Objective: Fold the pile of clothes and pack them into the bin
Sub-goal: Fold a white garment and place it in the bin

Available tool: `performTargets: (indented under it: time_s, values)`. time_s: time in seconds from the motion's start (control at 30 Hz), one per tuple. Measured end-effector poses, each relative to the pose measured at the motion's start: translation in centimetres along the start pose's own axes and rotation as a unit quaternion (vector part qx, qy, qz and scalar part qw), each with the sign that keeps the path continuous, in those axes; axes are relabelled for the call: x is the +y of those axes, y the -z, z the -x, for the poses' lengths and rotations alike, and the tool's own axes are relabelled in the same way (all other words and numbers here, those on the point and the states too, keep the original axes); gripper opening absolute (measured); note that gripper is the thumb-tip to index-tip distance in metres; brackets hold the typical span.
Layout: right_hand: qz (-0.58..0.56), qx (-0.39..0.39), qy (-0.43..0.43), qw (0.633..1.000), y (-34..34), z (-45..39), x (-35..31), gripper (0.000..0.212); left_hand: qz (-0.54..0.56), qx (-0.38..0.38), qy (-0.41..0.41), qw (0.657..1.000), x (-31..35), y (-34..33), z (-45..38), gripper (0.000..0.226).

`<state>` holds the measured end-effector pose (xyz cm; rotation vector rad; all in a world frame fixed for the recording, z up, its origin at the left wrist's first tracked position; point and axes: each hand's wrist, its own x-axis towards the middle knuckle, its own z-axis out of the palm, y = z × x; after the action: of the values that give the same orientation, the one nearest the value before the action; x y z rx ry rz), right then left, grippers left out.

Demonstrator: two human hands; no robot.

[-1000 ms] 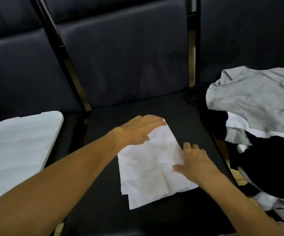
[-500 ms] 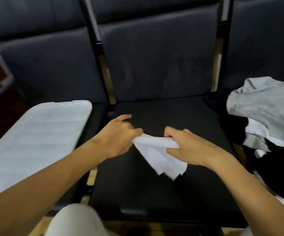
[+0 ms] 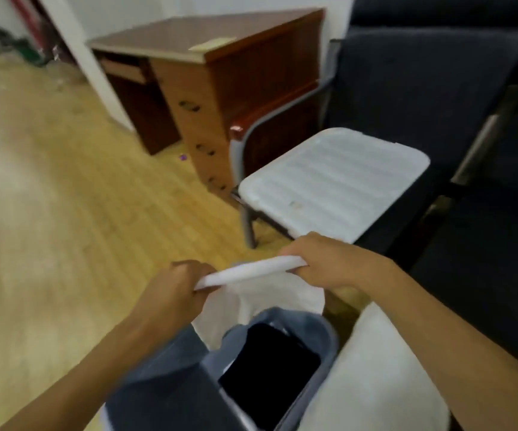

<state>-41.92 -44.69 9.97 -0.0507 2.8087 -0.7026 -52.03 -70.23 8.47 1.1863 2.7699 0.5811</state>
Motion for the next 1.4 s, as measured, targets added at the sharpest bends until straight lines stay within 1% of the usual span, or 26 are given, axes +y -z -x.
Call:
performTargets:
  time_s: [0.07, 0.13, 0.2, 0.27, 0.33, 0.43, 0.5, 0.53, 0.57, 0.6, 0.63, 0.67, 0.7, 0.73, 0.77, 0.8, 0.87, 0.97, 1.03, 1.1, 1.2, 1.27, 1.3, 1.33, 1.4]
  values:
    - [0.095, -0.057, 0.024, 0.994, -3.2, -2.9, -2.8, 0.021, 0.007, -0.021, 0.057, 0.998, -3.3, -1.6, 3.5, 0.022]
    - [0.174, -0.099, 0.038, 0.979, -6.8, -5.5, -4.9, 0.019, 0.018, -0.046, 0.102, 0.994, -6.0, -3.8, 6.7, 0.015]
    - [0.216, -0.123, 0.046, 0.968, -10.1, -7.4, -6.0, 0.019, 0.028, -0.067, 0.135, 0.988, -8.4, -6.5, 8.9, 0.015]
    - [0.231, -0.144, 0.051, 0.961, -12.5, -8.7, -6.2, 0.025, 0.049, -0.076, 0.165, 0.982, -9.9, -9.0, 10.2, 0.015]
    - [0.229, -0.136, 0.058, 0.962, -13.8, -9.9, -5.4, 0.027, 0.062, -0.074, 0.175, 0.980, -10.5, -10.5, 10.3, 0.013]
    - [0.227, -0.098, 0.073, 0.966, -13.9, -10.8, -4.1, 0.029, 0.071, -0.030, 0.172, 0.982, -9.9, -11.7, 9.9, 0.012]
    - [0.214, -0.089, 0.081, 0.969, -14.0, -11.0, -3.0, 0.027, 0.043, -0.016, 0.163, 0.986, -9.0, -12.6, 9.5, 0.020]
    - [0.212, -0.091, 0.081, 0.970, -14.4, -10.8, -2.2, 0.028, 0.012, -0.023, 0.151, 0.988, -8.4, -13.5, 9.4, 0.025]
    - [0.217, -0.104, 0.070, 0.968, -14.8, -10.5, -1.5, 0.031, -0.025, -0.048, 0.140, 0.989, -7.6, -14.5, 9.5, 0.030]
    - [0.239, -0.142, 0.046, 0.959, -15.4, -10.0, -0.5, 0.034, -0.056, -0.095, 0.130, 0.985, -7.0, -15.8, 9.7, 0.037]
    - [0.276, -0.200, 0.018, 0.940, -16.3, -9.3, 0.5, 0.039, -0.074, -0.160, 0.121, 0.977, -6.4, -17.2, 10.2, 0.049]
    - [0.313, -0.268, -0.017, 0.911, -17.1, -8.5, 1.2, 0.043, -0.085, -0.239, 0.109, 0.961, -5.9, -18.3, 10.8, 0.061]
    - [0.341, -0.332, -0.056, 0.878, -17.8, -7.7, 1.8, 0.045, -0.084, -0.308, 0.097, 0.943, -5.6, -19.3, 11.4, 0.068]
    - [0.351, -0.378, -0.090, 0.852, -18.0, -7.1, 2.2, 0.044, -0.073, -0.350, 0.092, 0.929, -5.3, -20.2, 11.9, 0.069]
    - [0.343, -0.399, -0.116, 0.842, -17.8, -6.7, 2.6, 0.042, -0.053, -0.365, 0.094, 0.925, -5.0, -20.7, 12.1, 0.064]
    - [0.325, -0.393, -0.130, 0.850, -17.3, -6.6, 2.7, 0.041, -0.030, -0.367, 0.102, 0.924, -4.9, -20.9, 12.1, 0.059]
    - [0.283, -0.336, -0.139, 0.888, -15.7, -6.5, 2.9, 0.041, -0.007, -0.353, 0.104, 0.930, -4.4, -20.6, 11.3, 0.049]
    - [0.215, -0.211, -0.142, 0.943, -12.5, -5.7, 2.9, 0.039, 0.005, -0.309, 0.086, 0.947, -3.1, -18.7, 8.4, 0.042]
    - [0.146, -0.118, -0.134, 0.973, -10.4, -4.4, 3.1, 0.031, 0.022, -0.254, 0.069, 0.964, -1.9, -17.3, 5.8, 0.038]
    - [0.078, -0.023, -0.135, 0.987, -8.0, -2.2, 3.6, 0.023, 0.047, -0.184, 0.036, 0.981, -0.1, -15.8, 2.7, 0.032]
    - [0.046, 0.108, -0.150, 0.982, -4.0, 2.6, 5.5, 0.023, 0.096, -0.102, -0.025, 0.990, 5.0, -13.8, -2.7, 0.021]
    - [0.009, 0.180, -0.168, 0.969, -1.5, 6.9, 7.6, 0.022, 0.120, -0.063, -0.086, 0.987, 10.2, -13.1, -6.3, 0.014]
    - [-0.014, 0.209, -0.177, 0.962, -0.7, 8.9, 8.7, 0.022, 0.127, -0.051, -0.117, 0.984, 12.8, -12.9, -7.7, 0.012]
    - [-0.035, 0.244, -0.194, 0.950, 0.0, 11.9, 10.3, 0.022, 0.131, -0.051, -0.154, 0.978, 16.5, -13.2, -9.3, 0.011]
    - [-0.070, 0.290, -0.214, 0.930, 0.6, 16.8, 13.1, 0.023, 0.134, -0.058, -0.225, 0.963, 23.3, -14.0, -11.1, 0.011]
